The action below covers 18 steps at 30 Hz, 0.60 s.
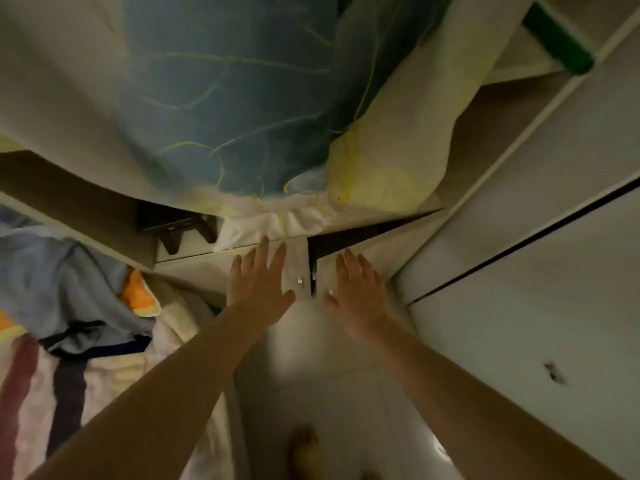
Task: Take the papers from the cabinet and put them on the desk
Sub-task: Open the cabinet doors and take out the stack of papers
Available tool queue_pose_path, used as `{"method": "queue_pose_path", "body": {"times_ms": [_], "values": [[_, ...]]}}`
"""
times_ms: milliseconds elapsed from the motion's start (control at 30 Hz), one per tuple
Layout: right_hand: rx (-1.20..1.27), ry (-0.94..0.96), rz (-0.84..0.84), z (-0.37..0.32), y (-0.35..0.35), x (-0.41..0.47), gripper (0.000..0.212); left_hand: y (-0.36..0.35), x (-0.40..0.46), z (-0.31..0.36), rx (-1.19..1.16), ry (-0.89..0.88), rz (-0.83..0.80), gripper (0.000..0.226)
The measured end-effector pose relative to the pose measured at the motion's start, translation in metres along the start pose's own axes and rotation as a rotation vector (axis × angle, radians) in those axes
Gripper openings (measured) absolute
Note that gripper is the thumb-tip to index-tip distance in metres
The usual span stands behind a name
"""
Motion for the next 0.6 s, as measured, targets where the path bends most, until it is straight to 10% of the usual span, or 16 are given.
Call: {"method": "queue_pose_path", "body": {"times_ms": [600], "values": [[-0.03, 0.216, 0.145, 0.048, -0.029, 0.004, 0.038, -0.044, 0.041, 0.003, -0.023, -0.036, 0.101, 0.089]]}}
Point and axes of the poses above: each hand's wrist, its own x-axis towards the middle knuckle, its own y-axis out of the back of the hand, z = x × y, the point moved 5 cm from there along x, towards the middle knuckle, and after that the axes turned 13 degrees about x, right-handed, at the moved point
